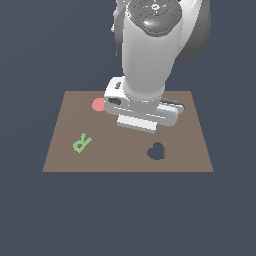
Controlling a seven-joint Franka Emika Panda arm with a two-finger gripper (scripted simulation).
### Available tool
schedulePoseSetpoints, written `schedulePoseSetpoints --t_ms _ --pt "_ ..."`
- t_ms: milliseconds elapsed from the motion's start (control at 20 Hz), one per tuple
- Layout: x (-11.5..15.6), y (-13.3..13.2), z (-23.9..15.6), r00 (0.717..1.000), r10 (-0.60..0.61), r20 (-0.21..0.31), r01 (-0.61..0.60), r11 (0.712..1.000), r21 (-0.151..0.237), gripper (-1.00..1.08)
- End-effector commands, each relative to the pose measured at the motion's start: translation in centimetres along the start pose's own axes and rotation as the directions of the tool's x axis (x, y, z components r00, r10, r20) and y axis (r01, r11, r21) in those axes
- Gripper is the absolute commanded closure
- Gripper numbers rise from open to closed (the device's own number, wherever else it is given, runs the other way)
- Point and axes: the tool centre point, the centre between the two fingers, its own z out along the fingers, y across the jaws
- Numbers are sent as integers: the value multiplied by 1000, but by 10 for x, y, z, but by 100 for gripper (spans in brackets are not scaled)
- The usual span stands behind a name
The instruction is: Insert a designated object into the corresponding slot on a board.
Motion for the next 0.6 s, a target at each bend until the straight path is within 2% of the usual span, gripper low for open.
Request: schedulePoseSetpoints --t_ms 0,550 --pt "-11 -1 -1 999 -44 -1 44 999 0 108" --pt "-32 0 -2 992 -124 0 124 992 0 108"
